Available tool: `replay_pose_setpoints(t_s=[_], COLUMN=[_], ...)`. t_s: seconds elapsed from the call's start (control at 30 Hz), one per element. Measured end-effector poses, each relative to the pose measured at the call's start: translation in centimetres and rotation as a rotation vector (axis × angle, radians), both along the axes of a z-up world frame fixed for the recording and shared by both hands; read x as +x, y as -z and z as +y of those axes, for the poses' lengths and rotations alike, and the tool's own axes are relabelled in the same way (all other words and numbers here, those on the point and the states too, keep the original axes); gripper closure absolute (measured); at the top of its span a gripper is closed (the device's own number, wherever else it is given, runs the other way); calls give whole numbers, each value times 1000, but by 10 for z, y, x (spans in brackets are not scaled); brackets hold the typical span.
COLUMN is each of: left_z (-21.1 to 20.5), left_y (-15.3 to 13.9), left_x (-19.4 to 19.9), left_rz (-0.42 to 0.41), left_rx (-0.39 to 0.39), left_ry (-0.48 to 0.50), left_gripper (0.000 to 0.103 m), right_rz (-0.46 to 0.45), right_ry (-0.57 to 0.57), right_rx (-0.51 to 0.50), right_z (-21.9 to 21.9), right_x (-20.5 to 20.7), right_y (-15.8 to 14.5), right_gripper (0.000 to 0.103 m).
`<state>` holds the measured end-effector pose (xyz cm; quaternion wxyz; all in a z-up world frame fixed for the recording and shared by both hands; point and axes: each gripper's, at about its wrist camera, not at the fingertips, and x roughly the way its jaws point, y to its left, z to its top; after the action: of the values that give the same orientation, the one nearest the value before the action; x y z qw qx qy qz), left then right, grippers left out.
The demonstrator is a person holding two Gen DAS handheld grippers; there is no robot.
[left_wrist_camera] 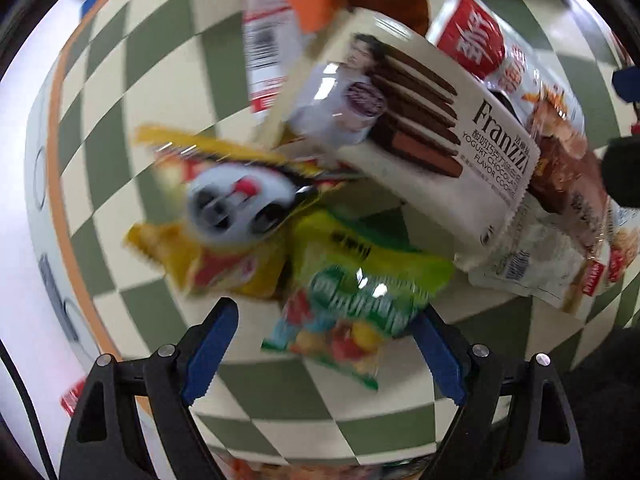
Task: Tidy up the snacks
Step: 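Grasp the Franzzi cookie box with the right gripper while the left grasps the green candy bag, then lower both held snacks into the box and open both grippers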
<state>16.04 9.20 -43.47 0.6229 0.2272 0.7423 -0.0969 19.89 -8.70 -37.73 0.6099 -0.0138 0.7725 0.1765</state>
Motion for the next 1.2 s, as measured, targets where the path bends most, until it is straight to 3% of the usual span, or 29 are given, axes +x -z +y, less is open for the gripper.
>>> replay_pose_setpoints(t_s=[0.07, 0.13, 0.17, 0.3, 0.4, 0.47, 0.57, 0.73, 0.87, 0.9, 1.07, 1.2], left_z=[0, 9, 16, 53, 85, 96, 99, 82, 61, 58, 49, 53], left_y=[2, 1, 1, 3, 8, 9, 10, 9, 4, 3, -1, -21], left_x=[2, 4, 5, -3, -14, -19, -24, -18, -17, -17, -19, -12], left_rz=[-1, 37, 44, 95, 141, 149, 143, 102, 64, 55, 39, 18], left_rx=[-16, -68, -82, -137, -241, -266, -276, -203, -154, -145, -135, -146], left_ry=[-30, -143, -201, -472, -692, -758, -777, -705, -663, -661, -680, -685], left_gripper=[21, 40, 42, 43, 43, 43, 43, 46, 54, 54, 55, 55], right_rz=[3, 4, 5, 4, 3, -4, -13, -15, -30, -40, -53, -42], right_ry=[-5, -3, 1, 14, 9, 1, -16, -54, -71, -63, -29, 29], right_rx=[-13, -19, -19, -4, 7, 14, 13, -30, -68, -69, -50, -1], right_z=[2, 4, 4, 9, 22, 34, 54, 80, 87, 85, 72, 53], right_x=[1, 1, 1, 4, 7, 8, 11, 10, 7, 6, 3, -3], right_y=[2, 3, 4, 6, 10, 13, 19, 36, 43, 42, 32, 20], right_gripper=[7, 7, 7, 7, 7, 7, 7, 7, 33, 35, 37, 37])
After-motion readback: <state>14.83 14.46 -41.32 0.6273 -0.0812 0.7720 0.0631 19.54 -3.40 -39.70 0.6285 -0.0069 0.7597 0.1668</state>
